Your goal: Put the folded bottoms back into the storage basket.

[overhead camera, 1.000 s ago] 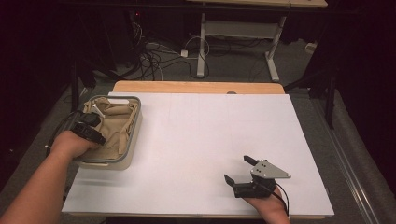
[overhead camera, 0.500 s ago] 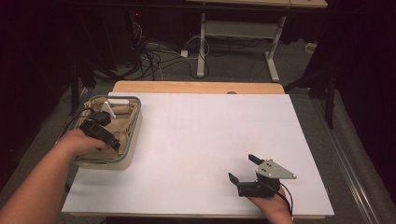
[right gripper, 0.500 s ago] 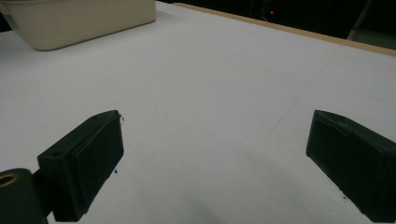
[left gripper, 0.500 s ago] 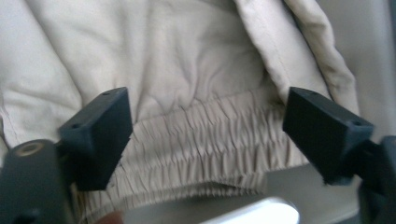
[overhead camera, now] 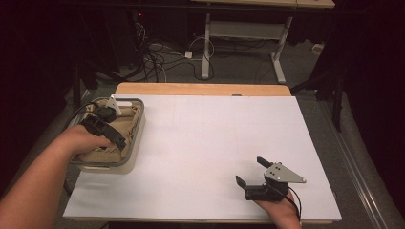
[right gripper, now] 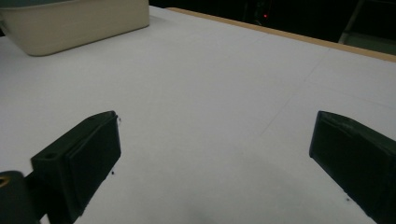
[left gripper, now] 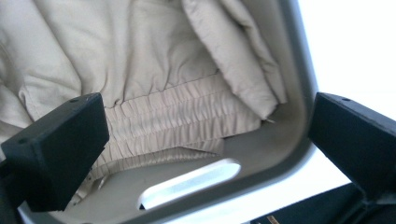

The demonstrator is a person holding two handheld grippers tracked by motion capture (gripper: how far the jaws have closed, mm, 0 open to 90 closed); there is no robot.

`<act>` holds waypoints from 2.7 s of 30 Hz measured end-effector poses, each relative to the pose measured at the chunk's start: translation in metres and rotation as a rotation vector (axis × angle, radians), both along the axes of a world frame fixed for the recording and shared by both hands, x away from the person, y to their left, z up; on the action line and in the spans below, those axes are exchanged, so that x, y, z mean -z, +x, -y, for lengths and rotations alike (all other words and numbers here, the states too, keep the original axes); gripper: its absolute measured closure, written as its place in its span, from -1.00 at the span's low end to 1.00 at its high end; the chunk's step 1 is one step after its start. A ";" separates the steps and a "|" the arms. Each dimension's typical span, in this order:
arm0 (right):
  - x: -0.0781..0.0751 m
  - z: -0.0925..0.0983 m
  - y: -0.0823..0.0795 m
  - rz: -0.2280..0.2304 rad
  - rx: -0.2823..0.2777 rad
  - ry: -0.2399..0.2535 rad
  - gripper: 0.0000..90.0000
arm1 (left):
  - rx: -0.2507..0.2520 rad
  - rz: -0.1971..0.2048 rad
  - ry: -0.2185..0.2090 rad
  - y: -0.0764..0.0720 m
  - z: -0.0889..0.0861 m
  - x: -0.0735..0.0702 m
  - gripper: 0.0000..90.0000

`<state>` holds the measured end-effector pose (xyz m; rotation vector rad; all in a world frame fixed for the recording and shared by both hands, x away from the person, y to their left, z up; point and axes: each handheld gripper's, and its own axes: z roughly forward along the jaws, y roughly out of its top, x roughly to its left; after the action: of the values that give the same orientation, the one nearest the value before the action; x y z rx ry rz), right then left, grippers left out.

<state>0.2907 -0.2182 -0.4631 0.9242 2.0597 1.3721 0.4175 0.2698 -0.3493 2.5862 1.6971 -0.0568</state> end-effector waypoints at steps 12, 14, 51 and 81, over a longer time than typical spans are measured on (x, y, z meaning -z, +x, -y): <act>0.006 0.009 0.008 -0.008 0.050 -0.014 -0.98 | 0.039 0.032 0.004 0.000 0.035 -0.022 -1.00; 0.006 0.010 0.008 -0.007 0.055 -0.019 -0.98 | 0.054 0.032 0.000 0.000 0.044 -0.023 -1.00; 0.007 0.010 0.003 0.017 0.038 -0.013 -0.98 | 0.258 0.220 -0.236 -0.006 0.158 0.100 -1.00; 0.009 0.006 -0.013 0.098 0.055 0.051 -0.98 | 0.253 0.974 -0.774 -0.088 0.108 0.132 -1.00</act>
<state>0.2779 -0.2246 -0.4716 0.9100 1.9212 1.4182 0.3290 0.1622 -0.4817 1.7317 0.7637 0.3861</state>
